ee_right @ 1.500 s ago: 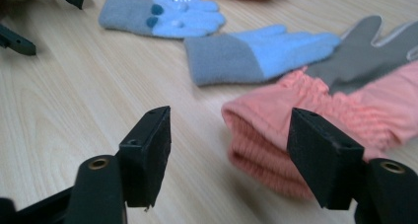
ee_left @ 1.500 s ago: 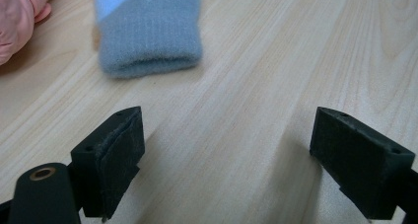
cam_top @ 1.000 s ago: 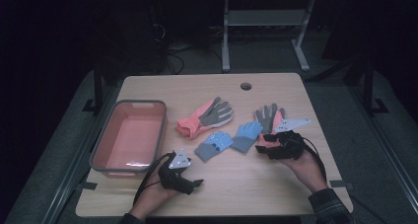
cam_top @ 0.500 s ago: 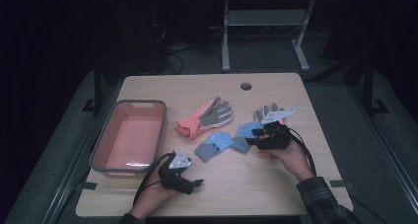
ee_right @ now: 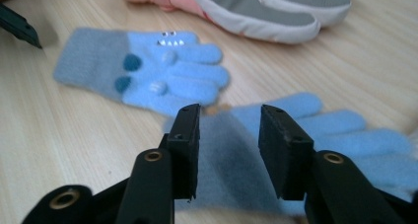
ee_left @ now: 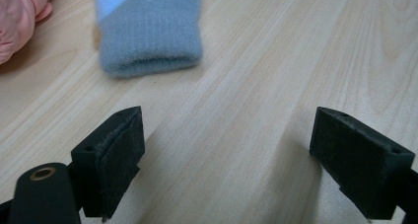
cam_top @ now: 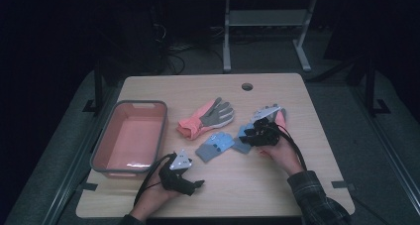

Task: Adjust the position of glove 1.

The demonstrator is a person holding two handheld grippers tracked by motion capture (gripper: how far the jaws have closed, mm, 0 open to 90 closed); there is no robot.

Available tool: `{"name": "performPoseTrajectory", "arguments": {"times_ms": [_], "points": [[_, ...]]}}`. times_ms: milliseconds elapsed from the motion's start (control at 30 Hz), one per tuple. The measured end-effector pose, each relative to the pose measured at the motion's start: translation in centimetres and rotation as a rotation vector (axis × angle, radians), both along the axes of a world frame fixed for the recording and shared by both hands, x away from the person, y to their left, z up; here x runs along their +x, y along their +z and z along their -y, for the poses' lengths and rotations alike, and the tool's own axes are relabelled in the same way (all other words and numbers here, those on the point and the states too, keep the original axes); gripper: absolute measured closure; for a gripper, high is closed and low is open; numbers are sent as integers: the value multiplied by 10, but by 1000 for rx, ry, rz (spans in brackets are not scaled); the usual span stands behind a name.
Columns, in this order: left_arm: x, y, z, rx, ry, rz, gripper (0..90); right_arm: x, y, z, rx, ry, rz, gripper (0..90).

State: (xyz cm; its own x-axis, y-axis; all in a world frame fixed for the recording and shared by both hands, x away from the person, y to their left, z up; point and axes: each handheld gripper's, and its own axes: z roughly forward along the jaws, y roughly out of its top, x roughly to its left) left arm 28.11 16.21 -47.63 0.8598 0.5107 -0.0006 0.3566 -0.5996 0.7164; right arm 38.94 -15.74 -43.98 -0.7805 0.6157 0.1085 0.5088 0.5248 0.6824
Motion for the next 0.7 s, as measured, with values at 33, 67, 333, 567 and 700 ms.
{"name": "performPoseTrajectory", "arguments": {"times_ms": [33, 67, 333, 567, 700], "points": [[0, 0, 0, 0, 0, 0, 128, 0, 0, 0, 0, 0, 0, 607], [0, 0, 0, -1, 0, 0, 128, 0, -2, 0, -10, -9, -13, 611], [0, 0, 0, -1, 1, 0, 128, 3, -11, -3, -60, -1, -43, 611], [-1, 0, 0, -6, 4, 0, 128, 4, -17, -5, -68, 14, -68, 732], [-1, 0, 0, -6, 4, 0, 128, 0, -17, -8, -68, 33, -72, 859]]}}
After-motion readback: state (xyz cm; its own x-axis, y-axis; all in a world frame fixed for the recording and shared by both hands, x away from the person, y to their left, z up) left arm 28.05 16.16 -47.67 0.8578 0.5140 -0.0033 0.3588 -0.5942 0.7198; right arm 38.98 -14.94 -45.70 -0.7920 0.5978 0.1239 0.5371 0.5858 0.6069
